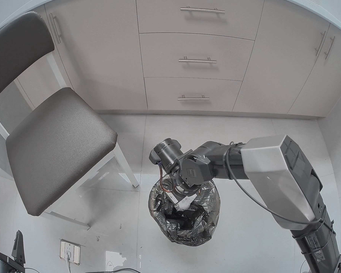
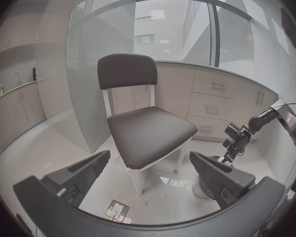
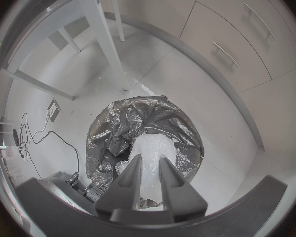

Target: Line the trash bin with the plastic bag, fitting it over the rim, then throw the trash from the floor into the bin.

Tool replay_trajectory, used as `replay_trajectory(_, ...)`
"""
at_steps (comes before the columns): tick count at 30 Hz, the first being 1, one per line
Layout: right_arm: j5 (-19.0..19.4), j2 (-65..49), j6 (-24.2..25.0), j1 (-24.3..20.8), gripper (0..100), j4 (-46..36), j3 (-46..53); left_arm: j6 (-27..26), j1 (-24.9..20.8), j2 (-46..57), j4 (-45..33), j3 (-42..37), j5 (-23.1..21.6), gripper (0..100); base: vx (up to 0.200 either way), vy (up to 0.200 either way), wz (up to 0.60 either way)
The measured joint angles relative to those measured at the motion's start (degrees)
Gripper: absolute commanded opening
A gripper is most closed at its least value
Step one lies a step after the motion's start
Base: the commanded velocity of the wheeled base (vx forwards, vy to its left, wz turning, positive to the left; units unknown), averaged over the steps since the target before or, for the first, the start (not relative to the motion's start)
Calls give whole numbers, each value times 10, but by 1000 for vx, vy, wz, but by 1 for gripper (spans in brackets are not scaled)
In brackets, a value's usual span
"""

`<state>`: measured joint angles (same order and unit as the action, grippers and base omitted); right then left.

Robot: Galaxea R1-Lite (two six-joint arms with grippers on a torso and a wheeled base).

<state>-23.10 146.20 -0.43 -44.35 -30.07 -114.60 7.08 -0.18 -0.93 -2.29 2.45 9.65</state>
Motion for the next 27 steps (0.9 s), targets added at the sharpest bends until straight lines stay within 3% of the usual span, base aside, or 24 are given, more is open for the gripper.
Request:
replay_trajectory(17,-1,34,-1,1,0,6,0,1,0,0,0,0,0,100,0,0,0)
replay_trajectory(18,-1,36,-1,1,100,6,0,1,0,0,0,0,0,100,0,0,0)
replay_trajectory(27,-1,40,2,4,100,8,0,1,0,0,0,0,0,100,0,0,0)
